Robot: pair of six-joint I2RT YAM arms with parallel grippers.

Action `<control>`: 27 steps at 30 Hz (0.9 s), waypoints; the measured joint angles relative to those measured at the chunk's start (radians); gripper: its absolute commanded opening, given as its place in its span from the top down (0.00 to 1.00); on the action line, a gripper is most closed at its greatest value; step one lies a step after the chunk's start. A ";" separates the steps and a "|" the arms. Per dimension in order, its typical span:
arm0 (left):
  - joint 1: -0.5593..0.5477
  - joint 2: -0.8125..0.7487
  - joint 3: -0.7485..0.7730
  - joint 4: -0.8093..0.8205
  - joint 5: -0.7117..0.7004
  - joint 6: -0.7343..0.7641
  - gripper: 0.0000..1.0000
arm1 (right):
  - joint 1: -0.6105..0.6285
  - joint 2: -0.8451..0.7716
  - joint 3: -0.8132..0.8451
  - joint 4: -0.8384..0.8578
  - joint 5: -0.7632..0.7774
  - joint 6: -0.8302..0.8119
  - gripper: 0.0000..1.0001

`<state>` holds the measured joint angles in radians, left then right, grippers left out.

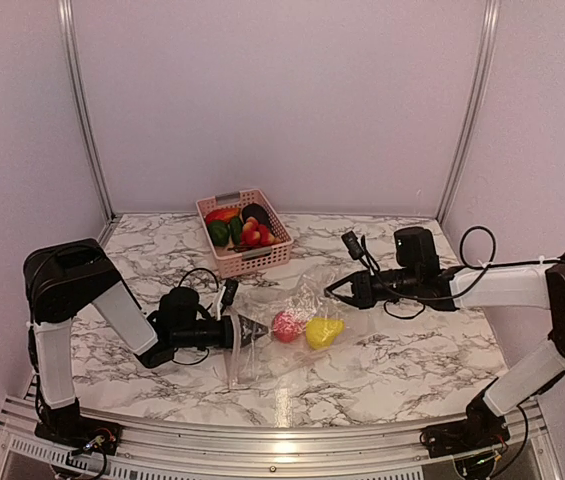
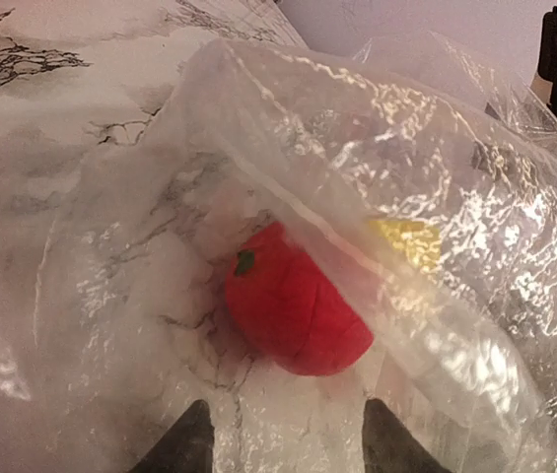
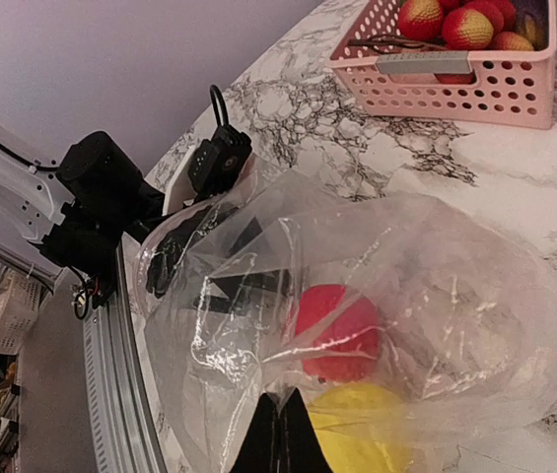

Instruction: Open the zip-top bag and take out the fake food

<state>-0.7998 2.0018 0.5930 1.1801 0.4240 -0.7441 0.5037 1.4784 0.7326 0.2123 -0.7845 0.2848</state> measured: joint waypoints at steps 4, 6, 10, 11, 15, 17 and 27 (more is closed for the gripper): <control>0.000 0.022 0.000 0.058 0.015 -0.023 0.39 | 0.021 0.002 0.009 -0.008 0.008 -0.001 1.00; -0.001 0.024 0.000 0.075 0.019 -0.031 0.37 | 0.022 0.011 0.009 -0.012 0.018 -0.003 1.00; -0.004 0.024 0.000 0.076 0.021 -0.026 0.35 | 0.022 0.050 0.009 -0.013 0.040 -0.004 1.00; -0.005 0.024 0.002 0.070 0.021 -0.022 0.34 | 0.022 0.061 0.009 -0.013 0.043 -0.004 1.00; -0.013 0.024 0.025 0.020 0.018 0.008 0.31 | 0.022 0.094 0.008 -0.011 0.054 -0.004 1.00; -0.017 0.024 0.039 -0.006 0.015 0.024 0.30 | 0.022 0.105 0.005 -0.008 0.055 -0.004 1.00; -0.044 0.024 0.123 -0.131 0.011 0.079 0.22 | 0.025 0.167 -0.019 0.037 0.051 0.004 1.00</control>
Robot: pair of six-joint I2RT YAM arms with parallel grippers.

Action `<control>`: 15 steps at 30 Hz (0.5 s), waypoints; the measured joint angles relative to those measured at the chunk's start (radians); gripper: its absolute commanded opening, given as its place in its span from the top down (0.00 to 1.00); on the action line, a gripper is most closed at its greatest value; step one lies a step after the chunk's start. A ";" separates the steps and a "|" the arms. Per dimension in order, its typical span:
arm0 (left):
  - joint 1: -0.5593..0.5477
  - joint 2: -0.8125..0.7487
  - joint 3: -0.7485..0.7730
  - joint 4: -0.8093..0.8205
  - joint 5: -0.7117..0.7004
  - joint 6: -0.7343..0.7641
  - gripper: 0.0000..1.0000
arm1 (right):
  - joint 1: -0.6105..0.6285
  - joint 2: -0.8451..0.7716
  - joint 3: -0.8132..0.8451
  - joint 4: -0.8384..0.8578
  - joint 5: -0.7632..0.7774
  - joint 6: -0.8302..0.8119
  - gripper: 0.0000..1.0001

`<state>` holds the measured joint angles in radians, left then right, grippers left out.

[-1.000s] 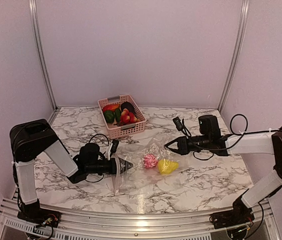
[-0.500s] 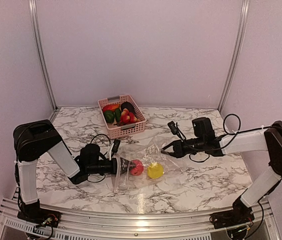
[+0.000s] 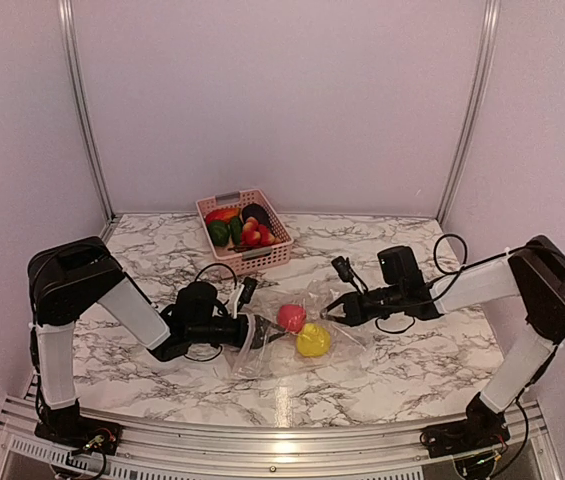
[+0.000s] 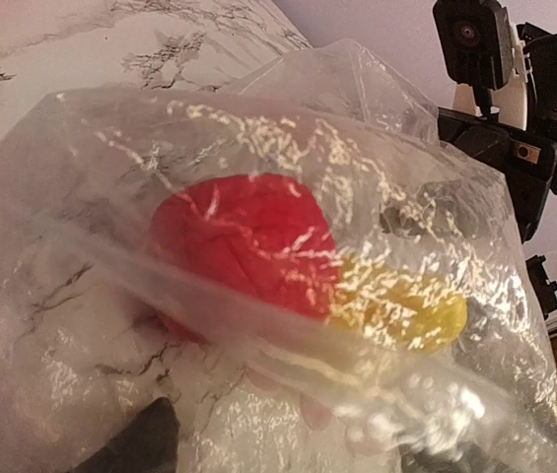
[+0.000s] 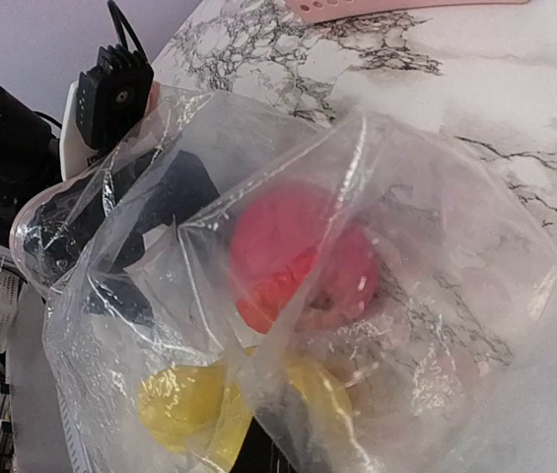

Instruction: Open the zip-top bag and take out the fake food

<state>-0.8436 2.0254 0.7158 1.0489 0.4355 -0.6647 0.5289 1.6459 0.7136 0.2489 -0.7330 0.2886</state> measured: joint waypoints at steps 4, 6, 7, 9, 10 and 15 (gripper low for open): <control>-0.002 0.000 0.017 -0.028 -0.007 -0.001 0.21 | 0.026 0.052 0.001 0.024 0.000 0.002 1.00; -0.002 0.000 0.025 -0.041 -0.017 -0.002 0.21 | 0.038 0.077 0.003 0.033 0.000 0.004 1.00; -0.002 0.000 0.029 -0.047 -0.021 -0.003 0.21 | 0.041 0.086 0.005 0.036 0.002 0.006 1.00; -0.002 0.001 0.036 -0.058 -0.032 -0.005 0.21 | 0.045 0.105 0.010 0.035 0.010 0.010 1.00; -0.002 0.001 0.038 -0.061 -0.036 -0.005 0.21 | 0.046 0.110 0.014 0.034 0.018 0.012 1.00; 0.000 0.002 0.041 -0.066 -0.060 -0.024 0.21 | 0.046 0.112 0.042 0.011 0.092 0.017 1.00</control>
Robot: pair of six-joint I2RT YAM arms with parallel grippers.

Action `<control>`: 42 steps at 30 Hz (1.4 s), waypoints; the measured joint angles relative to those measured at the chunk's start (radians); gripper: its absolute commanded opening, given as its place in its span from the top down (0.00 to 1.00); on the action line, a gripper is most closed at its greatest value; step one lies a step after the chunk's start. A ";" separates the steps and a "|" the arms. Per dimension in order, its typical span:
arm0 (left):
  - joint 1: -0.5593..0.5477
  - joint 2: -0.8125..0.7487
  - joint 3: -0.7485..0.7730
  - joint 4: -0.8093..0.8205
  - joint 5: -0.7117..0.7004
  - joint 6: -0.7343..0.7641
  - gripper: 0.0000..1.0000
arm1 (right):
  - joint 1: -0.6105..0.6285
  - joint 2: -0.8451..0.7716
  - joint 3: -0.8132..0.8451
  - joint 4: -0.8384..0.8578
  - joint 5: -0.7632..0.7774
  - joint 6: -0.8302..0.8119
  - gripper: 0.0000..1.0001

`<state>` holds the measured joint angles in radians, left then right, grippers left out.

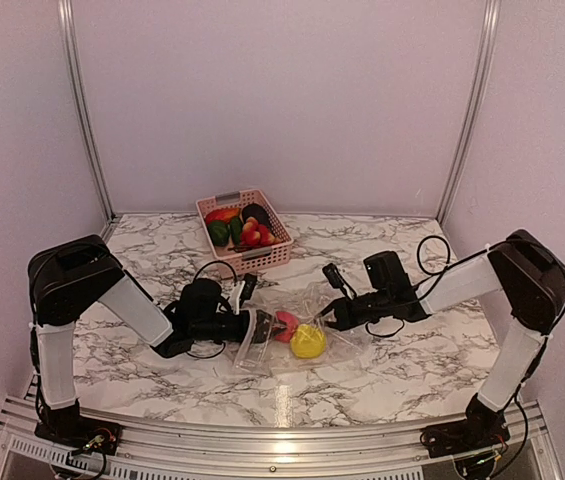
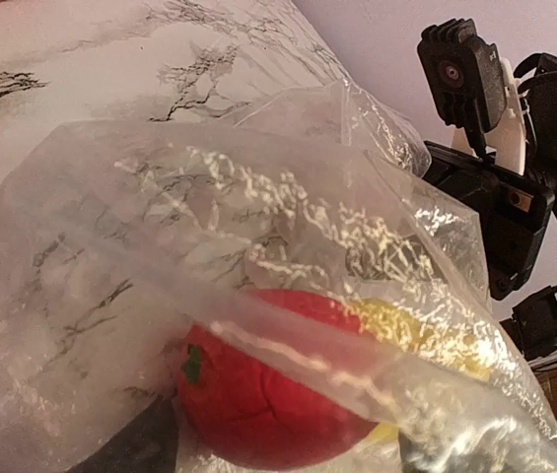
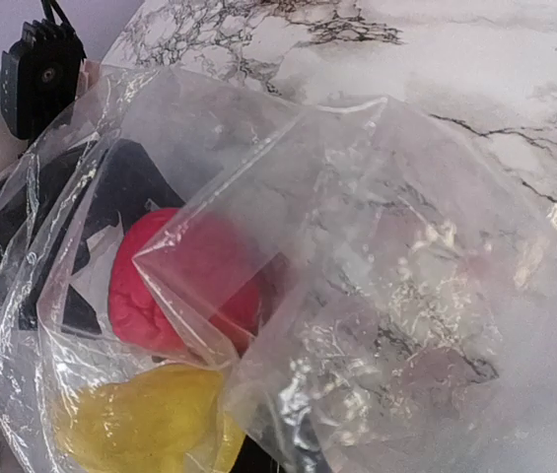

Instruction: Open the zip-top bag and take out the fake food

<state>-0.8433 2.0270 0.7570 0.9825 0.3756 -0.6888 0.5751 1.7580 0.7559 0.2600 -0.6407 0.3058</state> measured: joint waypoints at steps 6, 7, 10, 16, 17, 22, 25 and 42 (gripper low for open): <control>0.005 0.009 0.021 -0.009 -0.022 -0.026 0.21 | 0.001 0.027 0.053 -0.039 0.046 -0.028 1.00; 0.006 0.014 0.033 -0.017 -0.022 -0.027 0.21 | 0.002 0.039 0.061 -0.043 0.040 -0.037 1.00; 0.006 0.028 0.072 -0.047 -0.027 -0.026 0.22 | 0.011 0.083 0.090 -0.060 0.025 -0.064 1.00; 0.006 0.056 0.127 -0.093 -0.026 -0.013 0.32 | 0.037 0.147 0.134 -0.084 -0.002 -0.093 1.00; 0.006 0.060 0.133 -0.096 -0.024 -0.008 0.34 | 0.040 0.151 0.138 -0.086 -0.005 -0.095 1.00; 0.006 0.068 0.145 -0.104 -0.012 0.002 0.50 | 0.047 0.157 0.145 -0.090 -0.005 -0.097 1.00; 0.006 0.055 0.130 -0.108 -0.012 0.005 0.56 | 0.047 0.156 0.144 -0.089 -0.005 -0.097 1.00; 0.018 -0.302 -0.187 -0.203 -0.029 0.024 0.57 | -0.070 -0.003 -0.082 0.066 -0.006 0.002 1.00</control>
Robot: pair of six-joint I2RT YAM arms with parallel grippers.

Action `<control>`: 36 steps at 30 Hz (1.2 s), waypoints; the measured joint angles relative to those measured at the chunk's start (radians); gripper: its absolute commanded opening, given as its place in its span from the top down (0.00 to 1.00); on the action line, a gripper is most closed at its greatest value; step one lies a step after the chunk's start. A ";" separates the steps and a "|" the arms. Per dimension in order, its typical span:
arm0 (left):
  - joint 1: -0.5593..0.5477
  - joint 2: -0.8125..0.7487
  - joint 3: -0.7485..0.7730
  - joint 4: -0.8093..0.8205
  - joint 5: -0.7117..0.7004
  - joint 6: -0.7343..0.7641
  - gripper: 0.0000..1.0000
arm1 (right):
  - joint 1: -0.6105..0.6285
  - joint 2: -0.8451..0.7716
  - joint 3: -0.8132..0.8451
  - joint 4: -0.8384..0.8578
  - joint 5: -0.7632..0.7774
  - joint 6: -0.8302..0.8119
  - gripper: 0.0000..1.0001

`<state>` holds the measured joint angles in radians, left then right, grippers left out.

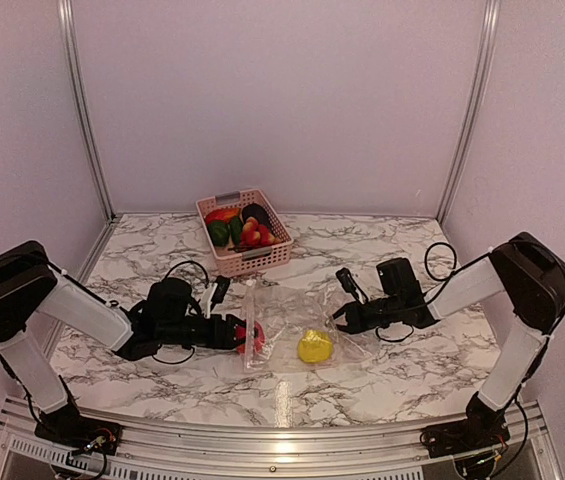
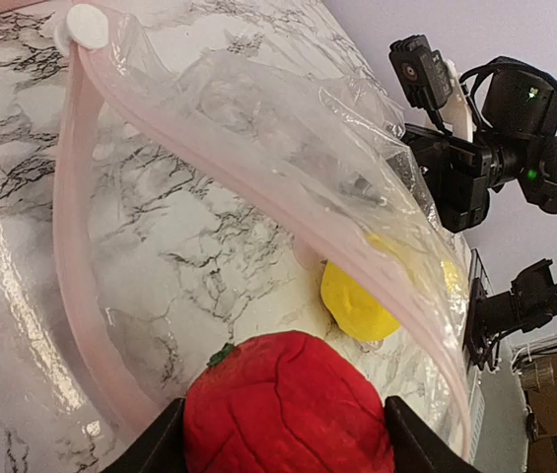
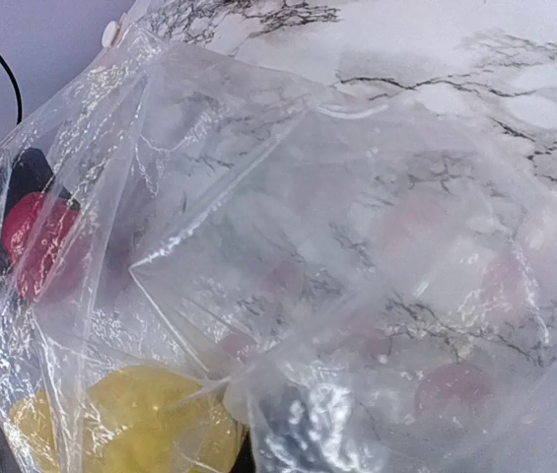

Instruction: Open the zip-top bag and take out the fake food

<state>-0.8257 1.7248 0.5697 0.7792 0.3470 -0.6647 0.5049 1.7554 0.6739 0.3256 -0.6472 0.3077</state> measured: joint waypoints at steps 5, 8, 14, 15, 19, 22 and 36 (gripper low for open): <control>0.034 -0.153 -0.088 -0.048 -0.016 0.004 0.56 | -0.007 -0.021 -0.011 0.020 -0.002 0.007 1.00; 0.092 -0.258 -0.098 -0.110 -0.020 0.021 0.56 | -0.009 -0.021 -0.011 0.027 -0.002 0.007 1.00; 0.233 -0.353 0.031 -0.298 -0.046 0.092 0.54 | -0.011 -0.021 -0.018 0.043 -0.009 0.009 1.00; 0.249 -0.349 0.064 -0.322 -0.051 0.107 0.54 | -0.011 -0.021 -0.019 0.045 -0.011 0.011 1.00; 0.317 -0.291 0.243 -0.413 -0.069 0.156 0.53 | -0.011 -0.021 -0.021 0.051 -0.018 0.011 1.00; 0.365 -0.198 0.395 -0.448 -0.094 0.181 0.52 | -0.011 -0.021 -0.021 0.054 -0.024 0.011 1.00; 0.412 0.313 1.000 -0.693 -0.278 0.326 0.49 | -0.011 -0.021 -0.020 0.055 -0.050 0.007 1.00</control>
<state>-0.4141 2.0377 1.5700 0.0860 0.0685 -0.3389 0.4942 1.7340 0.6540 0.3801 -0.6971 0.3145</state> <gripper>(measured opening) 0.617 0.002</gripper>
